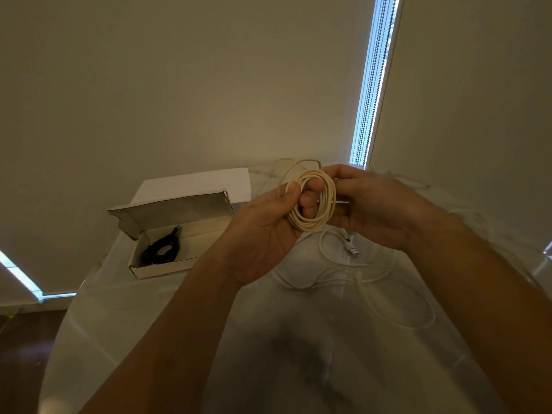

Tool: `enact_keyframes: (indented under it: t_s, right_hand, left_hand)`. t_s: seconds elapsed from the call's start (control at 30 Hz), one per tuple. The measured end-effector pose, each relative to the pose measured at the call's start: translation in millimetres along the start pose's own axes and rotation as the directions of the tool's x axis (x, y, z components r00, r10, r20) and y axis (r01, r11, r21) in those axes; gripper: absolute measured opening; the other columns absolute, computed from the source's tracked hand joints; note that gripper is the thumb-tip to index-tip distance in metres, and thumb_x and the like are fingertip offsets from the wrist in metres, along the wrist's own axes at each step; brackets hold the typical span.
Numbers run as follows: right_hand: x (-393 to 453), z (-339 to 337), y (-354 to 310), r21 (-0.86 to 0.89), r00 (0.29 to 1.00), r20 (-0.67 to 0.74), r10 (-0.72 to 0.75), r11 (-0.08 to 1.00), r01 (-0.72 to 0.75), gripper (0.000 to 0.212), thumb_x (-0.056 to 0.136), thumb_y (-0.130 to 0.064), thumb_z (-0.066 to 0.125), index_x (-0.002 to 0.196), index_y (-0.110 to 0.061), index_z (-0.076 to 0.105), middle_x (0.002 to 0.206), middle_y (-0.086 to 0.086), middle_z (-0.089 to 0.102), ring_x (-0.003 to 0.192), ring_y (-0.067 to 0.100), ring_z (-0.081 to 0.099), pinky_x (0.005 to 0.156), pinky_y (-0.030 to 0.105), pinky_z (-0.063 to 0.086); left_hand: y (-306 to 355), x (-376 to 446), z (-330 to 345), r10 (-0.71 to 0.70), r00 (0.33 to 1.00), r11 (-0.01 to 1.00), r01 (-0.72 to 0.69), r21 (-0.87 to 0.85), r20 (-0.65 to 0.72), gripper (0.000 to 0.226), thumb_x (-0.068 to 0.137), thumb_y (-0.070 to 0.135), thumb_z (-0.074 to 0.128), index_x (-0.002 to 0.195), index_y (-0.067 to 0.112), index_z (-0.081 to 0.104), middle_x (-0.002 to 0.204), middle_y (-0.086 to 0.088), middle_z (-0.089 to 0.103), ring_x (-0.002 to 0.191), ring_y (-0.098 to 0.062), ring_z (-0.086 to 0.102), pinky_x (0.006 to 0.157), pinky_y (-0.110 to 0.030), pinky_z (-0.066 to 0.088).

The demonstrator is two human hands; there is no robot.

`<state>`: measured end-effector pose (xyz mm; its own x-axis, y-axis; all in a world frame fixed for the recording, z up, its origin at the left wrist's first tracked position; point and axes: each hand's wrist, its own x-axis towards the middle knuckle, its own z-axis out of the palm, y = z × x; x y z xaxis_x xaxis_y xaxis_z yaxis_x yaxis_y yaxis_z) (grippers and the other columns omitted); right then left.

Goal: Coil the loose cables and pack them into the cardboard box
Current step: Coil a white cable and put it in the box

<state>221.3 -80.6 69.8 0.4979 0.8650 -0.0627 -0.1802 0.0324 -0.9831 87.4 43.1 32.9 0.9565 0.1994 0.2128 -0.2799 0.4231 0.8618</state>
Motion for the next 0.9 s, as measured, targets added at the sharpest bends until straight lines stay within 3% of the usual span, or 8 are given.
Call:
enact_keyframes:
  t_s: [0.07, 0.17, 0.33, 0.53, 0.67, 0.73, 0.9]
  right_hand:
    - [1, -2, 0, -0.005, 1.0, 0.001, 0.005, 1.0, -0.005, 0.033, 0.093, -0.012, 0.062, 0.125, -0.001, 0.061, 0.106, 0.015, 0.068, 0.095, 0.028, 0.065, 0.093, 0.043, 0.053]
    - [2, -4, 0, -0.032, 1.0, 0.022, 0.006, 0.999, -0.006, 0.031, 0.096, -0.013, 0.059, 0.125, -0.002, 0.06, 0.106, 0.015, 0.066, 0.095, 0.027, 0.062, 0.081, 0.035, 0.053]
    - [2, -7, -2, -0.08, 0.999, 0.043, -0.002, 0.997, 0.006, 0.013, 0.098, -0.011, 0.055, 0.109, -0.014, 0.063, 0.095, 0.009, 0.064, 0.078, 0.018, 0.06, 0.067, 0.028, 0.049]
    - [2, -7, -2, -0.079, 0.999, 0.031, -0.011, 0.997, 0.013, 0.013, 0.099, -0.012, 0.055, 0.106, -0.015, 0.065, 0.088, 0.005, 0.065, 0.073, 0.015, 0.06, 0.065, 0.028, 0.048]
    - [3, -8, -2, -0.07, 1.0, 0.018, -0.009, 0.998, 0.01, 0.013, 0.099, -0.014, 0.056, 0.107, -0.015, 0.066, 0.092, 0.007, 0.065, 0.075, 0.016, 0.059, 0.065, 0.028, 0.047]
    - [4, -8, -2, -0.073, 1.0, 0.016, -0.007, 0.997, 0.008, 0.015, 0.099, -0.015, 0.056, 0.111, -0.014, 0.066, 0.095, 0.008, 0.066, 0.077, 0.017, 0.059, 0.066, 0.028, 0.048]
    - [5, -7, 0, -0.055, 1.0, -0.003, 0.019, 0.998, -0.019, 0.024, 0.098, -0.012, 0.055, 0.119, -0.006, 0.065, 0.1, 0.012, 0.065, 0.082, 0.02, 0.06, 0.068, 0.028, 0.052]
  left_hand:
    - [1, 0, -3, -0.002, 1.0, 0.999, 0.003, 0.033, -0.023, 0.03, 0.104, 0.019, 0.038, 0.116, 0.0, 0.057, 0.088, -0.004, 0.05, 0.086, -0.013, 0.049, 0.091, -0.028, 0.041]
    - [1, 0, -5, 0.004, 0.999, 0.997, 0.0, 0.08, -0.048, 0.03, 0.105, 0.019, 0.038, 0.116, -0.001, 0.057, 0.086, -0.003, 0.05, 0.084, -0.012, 0.048, 0.09, -0.03, 0.039]
    - [2, 0, 3, 0.039, 0.993, 0.96, -0.006, 0.279, -0.115, 0.03, 0.106, 0.024, 0.037, 0.103, 0.008, 0.062, 0.08, 0.001, 0.051, 0.081, -0.01, 0.052, 0.084, -0.023, 0.046]
    - [-4, -1, 6, 0.117, 0.977, 0.899, -0.028, 0.437, -0.177, 0.033, 0.108, 0.027, 0.037, 0.098, 0.013, 0.065, 0.082, 0.001, 0.054, 0.084, -0.011, 0.055, 0.096, -0.032, 0.051]
    - [-11, 3, 1, 0.228, 0.938, 0.745, 0.004, 0.667, -0.26, 0.04, 0.099, 0.053, 0.043, 0.107, 0.022, 0.067, 0.094, 0.002, 0.065, 0.098, -0.017, 0.062, 0.105, -0.052, 0.048]
    - [-14, 4, 0, 0.271, 0.914, 0.677, 0.041, 0.735, -0.301, 0.049, 0.092, 0.064, 0.041, 0.112, 0.027, 0.066, 0.105, 0.003, 0.071, 0.107, -0.019, 0.066, 0.104, -0.052, 0.048]
    - [-14, 4, 5, 0.363, 0.878, 0.594, 0.04, 0.803, -0.312, 0.041, 0.102, 0.046, 0.036, 0.119, 0.019, 0.063, 0.11, -0.003, 0.07, 0.105, -0.018, 0.066, 0.098, -0.049, 0.052]
